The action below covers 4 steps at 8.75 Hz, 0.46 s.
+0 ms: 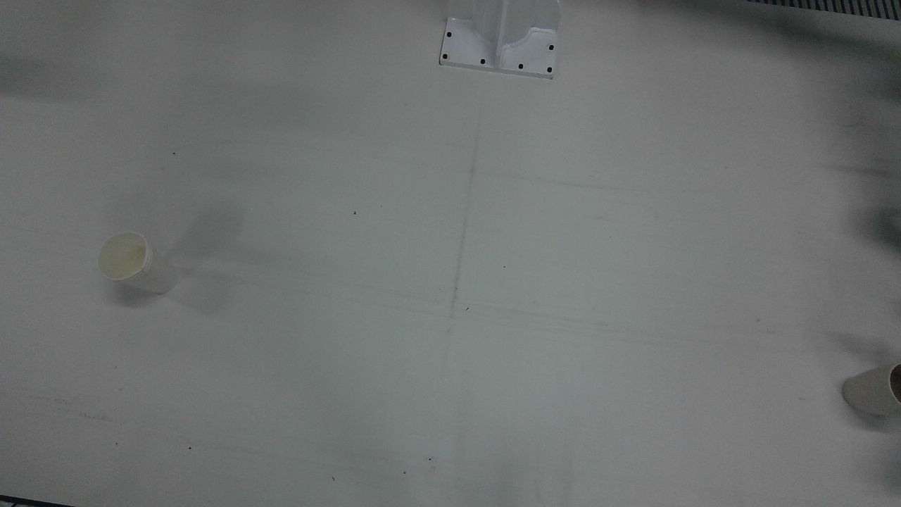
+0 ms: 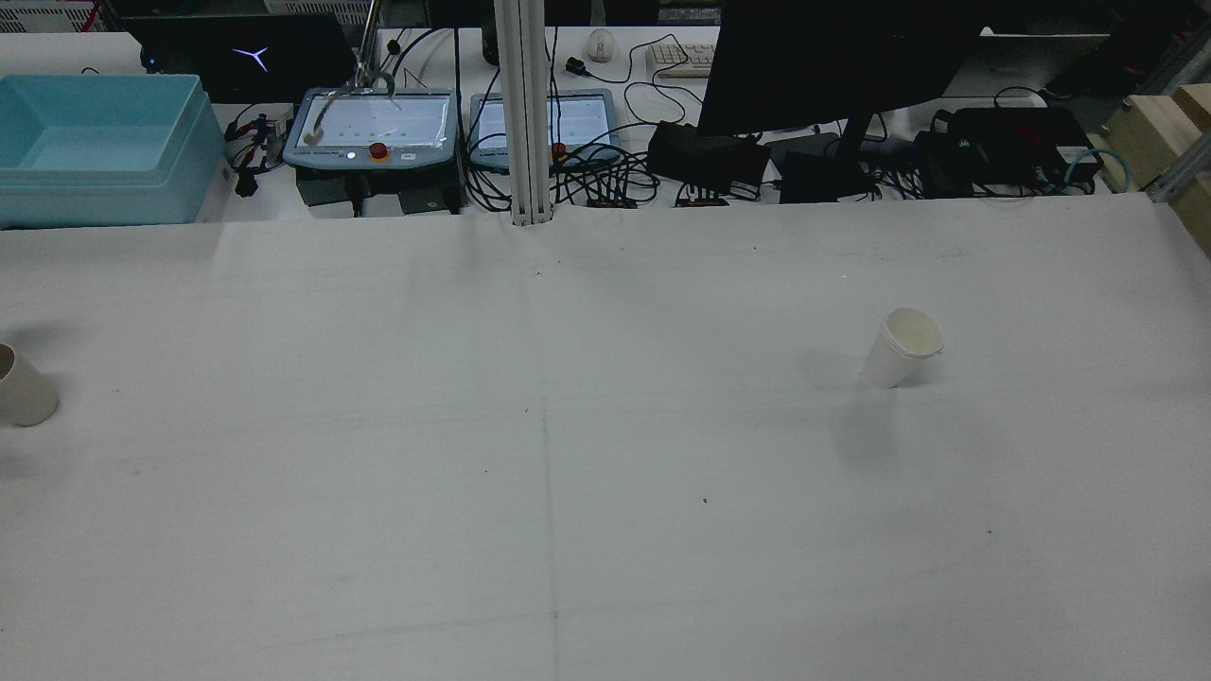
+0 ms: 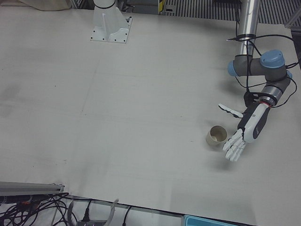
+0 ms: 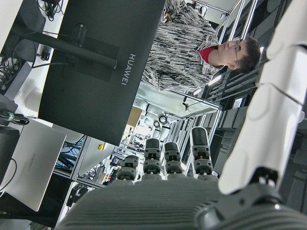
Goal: Pour water
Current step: 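Close the left hand around the white paper cup near it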
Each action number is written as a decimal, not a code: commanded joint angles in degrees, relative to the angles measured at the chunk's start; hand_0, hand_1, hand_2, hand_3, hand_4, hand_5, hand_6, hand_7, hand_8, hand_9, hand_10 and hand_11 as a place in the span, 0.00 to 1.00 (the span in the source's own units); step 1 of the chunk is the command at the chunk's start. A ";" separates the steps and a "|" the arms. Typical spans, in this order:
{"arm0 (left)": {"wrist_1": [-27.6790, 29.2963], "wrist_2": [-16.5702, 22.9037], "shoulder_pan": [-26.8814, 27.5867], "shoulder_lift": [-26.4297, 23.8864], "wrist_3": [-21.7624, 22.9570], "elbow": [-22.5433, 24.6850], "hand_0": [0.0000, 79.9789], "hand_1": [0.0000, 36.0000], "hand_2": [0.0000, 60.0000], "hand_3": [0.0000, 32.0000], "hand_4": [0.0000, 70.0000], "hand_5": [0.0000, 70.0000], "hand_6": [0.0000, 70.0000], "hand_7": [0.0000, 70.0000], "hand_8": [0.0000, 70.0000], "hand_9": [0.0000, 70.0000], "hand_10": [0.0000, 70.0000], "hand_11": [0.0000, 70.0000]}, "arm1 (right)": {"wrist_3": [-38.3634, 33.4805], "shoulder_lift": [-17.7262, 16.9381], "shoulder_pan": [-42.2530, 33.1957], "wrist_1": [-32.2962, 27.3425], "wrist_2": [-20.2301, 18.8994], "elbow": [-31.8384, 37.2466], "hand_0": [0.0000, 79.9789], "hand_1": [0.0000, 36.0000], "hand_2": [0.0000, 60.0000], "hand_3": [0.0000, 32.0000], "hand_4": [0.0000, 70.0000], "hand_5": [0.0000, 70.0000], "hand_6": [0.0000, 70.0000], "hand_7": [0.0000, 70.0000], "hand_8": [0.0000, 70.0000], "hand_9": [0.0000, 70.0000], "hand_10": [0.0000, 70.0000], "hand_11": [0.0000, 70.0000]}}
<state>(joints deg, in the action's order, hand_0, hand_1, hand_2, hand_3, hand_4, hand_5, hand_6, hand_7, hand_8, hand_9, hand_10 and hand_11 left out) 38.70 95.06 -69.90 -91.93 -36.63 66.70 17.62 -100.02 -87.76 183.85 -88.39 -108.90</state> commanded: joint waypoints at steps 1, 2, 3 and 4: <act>1.99 -2.06 0.73 -1.23 -1.68 -4.19 0.60 0.24 0.00 0.43 0.16 0.00 0.03 0.07 0.03 0.05 0.02 0.05 | 0.04 0.09 0.13 0.02 0.06 0.00 0.65 0.46 0.05 0.00 0.08 0.44 0.11 0.24 0.15 0.26 0.08 0.15; 2.08 -2.07 0.73 -1.67 -1.69 -4.56 0.60 0.24 0.00 0.45 0.16 0.00 0.03 0.07 0.03 0.05 0.02 0.05 | -0.05 0.09 0.04 0.02 0.06 0.00 0.65 0.47 0.04 0.00 0.08 0.44 0.11 0.24 0.15 0.26 0.08 0.15; 2.09 -2.59 0.99 -1.85 -1.95 -4.91 0.60 0.24 0.00 0.46 0.15 0.00 0.03 0.07 0.04 0.05 0.02 0.05 | -0.13 0.09 0.04 0.02 0.06 0.00 0.65 0.47 0.04 0.00 0.09 0.44 0.11 0.24 0.16 0.26 0.08 0.15; 2.43 -3.21 1.17 -1.85 -2.04 -5.70 0.60 0.23 0.00 0.48 0.15 0.00 0.03 0.07 0.03 0.06 0.02 0.05 | -0.13 0.00 0.04 0.02 0.06 0.00 0.66 0.47 0.04 0.00 0.08 0.44 0.11 0.24 0.15 0.26 0.08 0.14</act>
<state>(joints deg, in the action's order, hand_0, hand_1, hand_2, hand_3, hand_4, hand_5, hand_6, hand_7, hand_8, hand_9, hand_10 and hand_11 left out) 40.62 93.00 -69.10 -93.40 -38.32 62.47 17.58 -99.95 -87.69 183.87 -88.33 -108.90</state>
